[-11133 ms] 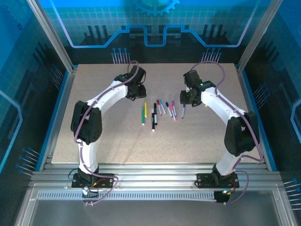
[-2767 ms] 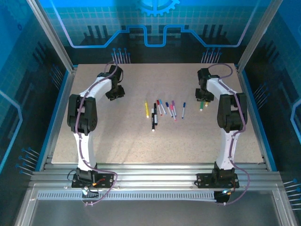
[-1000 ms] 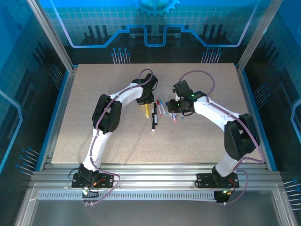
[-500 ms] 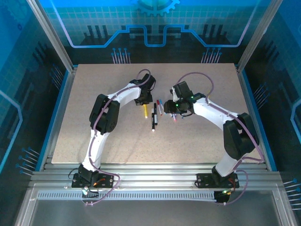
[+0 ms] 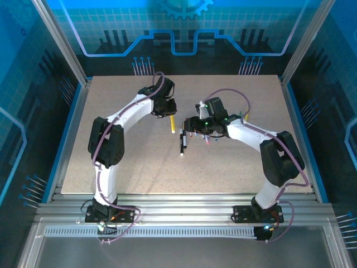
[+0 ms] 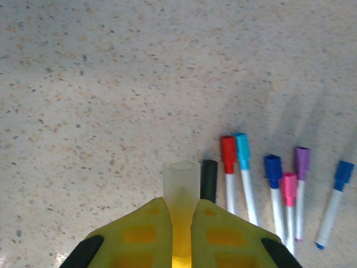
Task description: Open the pen caps
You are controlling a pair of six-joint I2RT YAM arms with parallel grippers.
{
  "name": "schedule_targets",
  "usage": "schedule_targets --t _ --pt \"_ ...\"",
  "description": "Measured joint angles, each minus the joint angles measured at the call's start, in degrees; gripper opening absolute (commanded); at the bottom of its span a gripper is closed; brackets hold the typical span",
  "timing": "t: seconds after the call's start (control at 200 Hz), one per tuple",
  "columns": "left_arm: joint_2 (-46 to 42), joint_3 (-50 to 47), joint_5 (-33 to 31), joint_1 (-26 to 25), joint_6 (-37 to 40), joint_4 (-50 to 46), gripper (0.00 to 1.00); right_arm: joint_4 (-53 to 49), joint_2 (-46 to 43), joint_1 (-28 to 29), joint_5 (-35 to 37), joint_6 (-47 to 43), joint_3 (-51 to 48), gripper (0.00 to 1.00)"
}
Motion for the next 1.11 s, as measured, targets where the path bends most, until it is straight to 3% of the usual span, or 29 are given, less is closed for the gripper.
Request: schedule_targets --t 0.255,0.615,0.74,0.821,0.861,1.106 --pt "-1.25 -2.40 3.10 -1.25 -1.36 1.16 0.00 7.45 2.40 0.00 -5.64 4.72 -0.04 0.53" --pt "-1.25 -2.43 5.07 -2.62 -2.27 1.97 0.00 9.75 5.05 1.09 -7.85 6.78 0.44 0.48" --pt "-1.27 -2.43 5.27 -2.71 -2.82 1.97 0.00 9.49 7.02 2.10 -8.22 6.97 1.86 0.31" --pt "-1.29 -2.43 5.25 -2.69 -2.80 1.86 0.00 8.92 7.54 2.34 -7.93 7.02 2.10 0.07" --pt "-1.42 -2.43 5.05 -2.67 -2.82 1.75 0.00 8.15 7.67 2.23 -7.13 7.69 2.10 0.00" --pt "-1.60 -2.43 4.96 -2.64 -2.82 1.51 0.01 7.58 7.85 2.08 -6.88 7.96 2.14 0.00"
